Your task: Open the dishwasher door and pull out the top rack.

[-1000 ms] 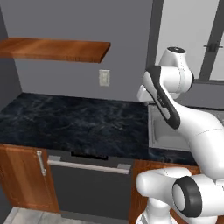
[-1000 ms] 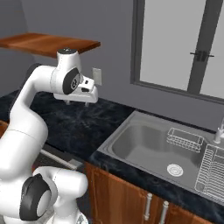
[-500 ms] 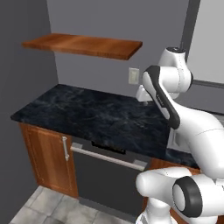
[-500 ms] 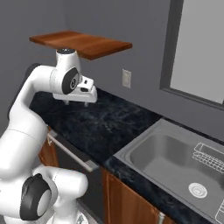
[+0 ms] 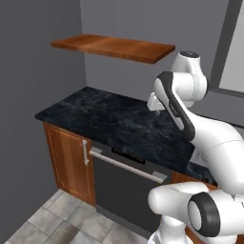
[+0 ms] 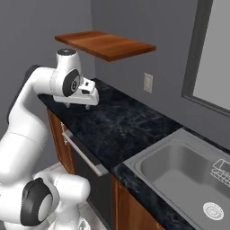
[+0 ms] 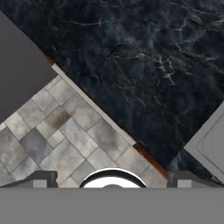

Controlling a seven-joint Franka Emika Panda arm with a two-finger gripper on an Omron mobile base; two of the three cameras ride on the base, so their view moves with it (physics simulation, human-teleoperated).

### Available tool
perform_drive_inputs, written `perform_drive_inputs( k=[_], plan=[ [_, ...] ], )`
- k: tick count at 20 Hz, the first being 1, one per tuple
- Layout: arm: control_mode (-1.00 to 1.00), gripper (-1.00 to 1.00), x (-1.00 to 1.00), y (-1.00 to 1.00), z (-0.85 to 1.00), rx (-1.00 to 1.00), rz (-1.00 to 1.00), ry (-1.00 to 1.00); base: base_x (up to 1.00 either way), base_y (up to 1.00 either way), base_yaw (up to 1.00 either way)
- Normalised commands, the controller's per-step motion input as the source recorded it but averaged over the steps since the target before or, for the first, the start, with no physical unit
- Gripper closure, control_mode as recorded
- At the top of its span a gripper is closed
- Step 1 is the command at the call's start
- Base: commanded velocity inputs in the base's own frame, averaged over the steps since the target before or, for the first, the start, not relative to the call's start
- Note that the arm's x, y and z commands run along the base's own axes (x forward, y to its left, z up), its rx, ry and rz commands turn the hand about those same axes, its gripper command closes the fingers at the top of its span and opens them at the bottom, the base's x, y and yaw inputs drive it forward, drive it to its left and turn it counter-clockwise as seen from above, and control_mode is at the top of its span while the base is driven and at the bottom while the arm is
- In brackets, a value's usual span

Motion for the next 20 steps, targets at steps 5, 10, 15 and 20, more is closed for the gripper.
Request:
perform_drive_inputs(
  k=[5, 10, 15, 20],
  plan=[
    [1.0, -1.0, 0.0, 0.0, 0.0, 0.0, 0.0, 0.0, 0.0, -0.37, 0.27],
    [-1.0, -1.0, 0.0, 0.02, -0.24, -0.01, 0.1, 0.05, 0.0, -0.04, 0.09],
    [-1.0, -1.0, 0.0, 0.72, -0.32, -0.16, 0.04, 0.08, 0.0, 0.0, 0.0],
    [-1.0, -1.0, 0.0, 1.0, -0.47, -0.29, 0.0, 0.09, 0.0, 0.0, 0.0]
  ],
)
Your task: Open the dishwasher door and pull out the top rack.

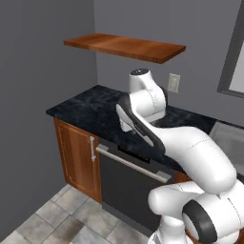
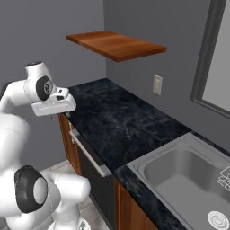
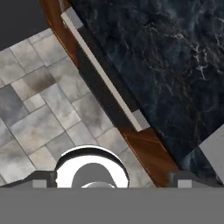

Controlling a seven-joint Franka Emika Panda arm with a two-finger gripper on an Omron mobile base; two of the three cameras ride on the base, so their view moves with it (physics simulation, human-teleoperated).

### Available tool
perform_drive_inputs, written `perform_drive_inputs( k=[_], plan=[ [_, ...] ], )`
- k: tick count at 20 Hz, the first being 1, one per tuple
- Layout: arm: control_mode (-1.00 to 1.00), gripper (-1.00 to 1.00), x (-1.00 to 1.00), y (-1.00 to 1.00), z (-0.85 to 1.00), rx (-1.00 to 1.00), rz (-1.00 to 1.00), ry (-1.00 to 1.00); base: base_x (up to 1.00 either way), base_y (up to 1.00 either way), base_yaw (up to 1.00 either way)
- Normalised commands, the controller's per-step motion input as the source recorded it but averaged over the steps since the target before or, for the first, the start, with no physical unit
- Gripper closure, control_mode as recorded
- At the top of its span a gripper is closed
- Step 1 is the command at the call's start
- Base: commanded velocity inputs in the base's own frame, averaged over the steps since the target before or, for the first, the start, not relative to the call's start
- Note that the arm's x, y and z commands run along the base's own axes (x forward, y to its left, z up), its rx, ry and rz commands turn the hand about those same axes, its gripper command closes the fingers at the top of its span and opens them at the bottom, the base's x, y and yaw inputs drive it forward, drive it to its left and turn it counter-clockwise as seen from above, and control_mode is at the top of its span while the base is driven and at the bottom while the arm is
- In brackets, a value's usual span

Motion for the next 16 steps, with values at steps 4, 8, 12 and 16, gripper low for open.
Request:
perform_drive_inputs(
  k=[4, 8, 12, 16],
  plan=[
    [-1.0, -1.0, 0.01, 0.94, -0.58, -0.33, 0.0, 0.08, 0.0, 0.0, 0.0],
    [-1.0, -1.0, 0.15, 0.81, -0.63, -0.31, 0.0, 0.09, 0.0, 0.0, 0.0],
    [-1.0, -1.0, 0.28, 0.71, -0.69, -0.3, 0.0, 0.1, 0.0, 0.0, 0.0],
    [-1.0, -1.0, 0.34, 0.39, -0.69, -0.25, 0.0, 0.07, 0.0, 0.0, 0.0]
  ],
)
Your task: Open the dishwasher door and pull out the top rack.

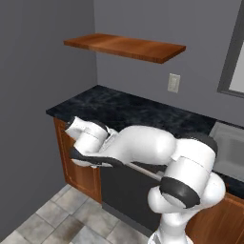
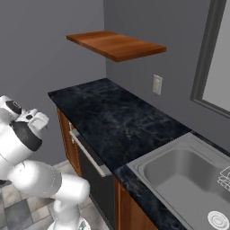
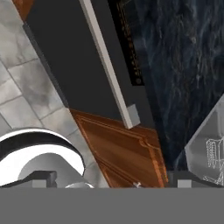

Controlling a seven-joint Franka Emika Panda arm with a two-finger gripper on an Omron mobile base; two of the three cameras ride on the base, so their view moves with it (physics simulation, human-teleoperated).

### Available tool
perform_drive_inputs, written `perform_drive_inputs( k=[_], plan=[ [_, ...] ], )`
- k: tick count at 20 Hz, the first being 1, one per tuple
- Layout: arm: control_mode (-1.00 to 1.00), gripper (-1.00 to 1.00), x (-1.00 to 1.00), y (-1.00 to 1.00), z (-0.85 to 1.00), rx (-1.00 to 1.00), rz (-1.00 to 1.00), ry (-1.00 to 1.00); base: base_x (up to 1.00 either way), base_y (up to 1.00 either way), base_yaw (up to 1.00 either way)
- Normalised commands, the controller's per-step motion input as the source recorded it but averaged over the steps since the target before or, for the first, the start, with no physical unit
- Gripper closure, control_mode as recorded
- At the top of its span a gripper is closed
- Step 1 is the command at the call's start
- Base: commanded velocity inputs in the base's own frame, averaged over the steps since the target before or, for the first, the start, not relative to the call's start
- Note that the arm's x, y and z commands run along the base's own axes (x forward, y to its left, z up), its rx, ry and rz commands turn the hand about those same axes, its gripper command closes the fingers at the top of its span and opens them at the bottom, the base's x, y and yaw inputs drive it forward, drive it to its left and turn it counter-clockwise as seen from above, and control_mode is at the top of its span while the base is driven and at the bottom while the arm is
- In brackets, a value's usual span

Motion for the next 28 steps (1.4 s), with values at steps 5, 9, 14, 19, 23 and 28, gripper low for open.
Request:
perform_drive_inputs(
  k=[5, 9, 14, 19, 23, 28],
  plan=[
    [-1.0, -1.0, 0.42, 0.2, -0.64, -0.23, 0.0, 0.05, 0.0, 0.0, 0.0],
    [-1.0, -1.0, 0.48, 0.02, -0.59, -0.23, 0.0, 0.0, 0.0, 0.0, 0.0],
    [-1.0, -1.0, 0.46, 0.0, -0.53, -0.2, 0.0, 0.0, 0.0, 0.0, 0.0],
    [-1.0, -1.0, 0.38, 0.0, -0.38, -0.12, 0.0, 0.0, 0.0, 0.0, 0.0],
    [-1.0, -1.0, 0.42, -0.02, -0.26, -0.09, 0.0, 0.0, 0.0, 0.0, 0.0],
    [-1.0, -1.0, 0.52, -0.15, -0.29, -0.09, 0.0, 0.0, 0.0, 0.0, 0.0]
  ],
)
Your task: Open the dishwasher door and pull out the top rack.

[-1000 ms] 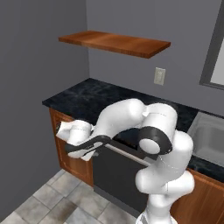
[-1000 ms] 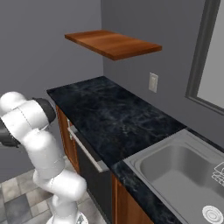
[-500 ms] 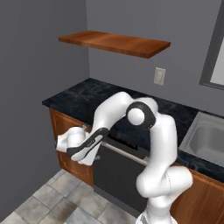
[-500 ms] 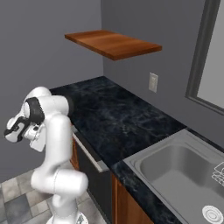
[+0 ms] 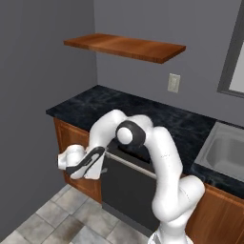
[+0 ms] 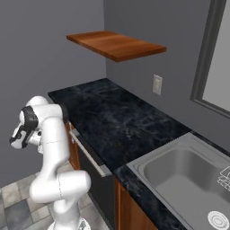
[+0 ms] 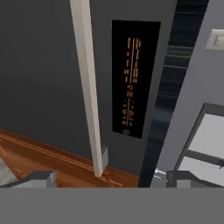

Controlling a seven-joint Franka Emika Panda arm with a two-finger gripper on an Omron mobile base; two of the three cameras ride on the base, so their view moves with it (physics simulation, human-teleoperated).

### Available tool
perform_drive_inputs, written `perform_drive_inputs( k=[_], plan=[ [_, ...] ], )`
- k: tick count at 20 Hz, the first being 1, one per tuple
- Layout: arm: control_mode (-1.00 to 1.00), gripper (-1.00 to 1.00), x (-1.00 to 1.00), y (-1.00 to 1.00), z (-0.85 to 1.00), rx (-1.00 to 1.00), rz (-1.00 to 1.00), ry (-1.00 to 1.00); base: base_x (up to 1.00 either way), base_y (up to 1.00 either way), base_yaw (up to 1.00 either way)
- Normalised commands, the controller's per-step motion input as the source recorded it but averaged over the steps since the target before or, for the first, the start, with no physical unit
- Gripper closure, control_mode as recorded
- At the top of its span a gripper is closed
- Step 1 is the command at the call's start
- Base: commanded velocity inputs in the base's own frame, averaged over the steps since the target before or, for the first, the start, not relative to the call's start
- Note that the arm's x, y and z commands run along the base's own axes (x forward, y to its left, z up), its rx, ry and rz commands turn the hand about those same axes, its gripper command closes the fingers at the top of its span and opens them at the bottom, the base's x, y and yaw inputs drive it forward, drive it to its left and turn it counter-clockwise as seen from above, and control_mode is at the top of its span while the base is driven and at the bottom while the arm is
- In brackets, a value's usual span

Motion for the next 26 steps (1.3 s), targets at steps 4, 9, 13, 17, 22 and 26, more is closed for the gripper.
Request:
perform_drive_inputs(
  k=[4, 9, 13, 17, 22, 26],
  plan=[
    [-1.0, -1.0, 0.53, -0.27, -0.35, -0.06, 0.0, -0.01, 0.0, 0.0, 0.0],
    [-1.0, -1.0, 0.39, -0.32, -0.37, -0.03, 0.0, 0.0, 0.0, 0.0, 0.0],
    [-1.0, -1.0, 0.36, -0.34, -0.32, -0.02, 0.0, 0.0, 0.0, 0.0, 0.0],
    [-1.0, -1.0, 0.3, -0.37, -0.3, -0.02, 0.0, 0.0, 0.0, 0.0, 0.0],
    [-1.0, -1.0, 0.17, -0.33, -0.29, -0.02, 0.0, 0.0, 0.0, 0.0, 0.0],
    [-1.0, -1.0, 0.17, -0.29, -0.28, -0.02, 0.0, 0.0, 0.0, 0.0, 0.0]
  ],
)
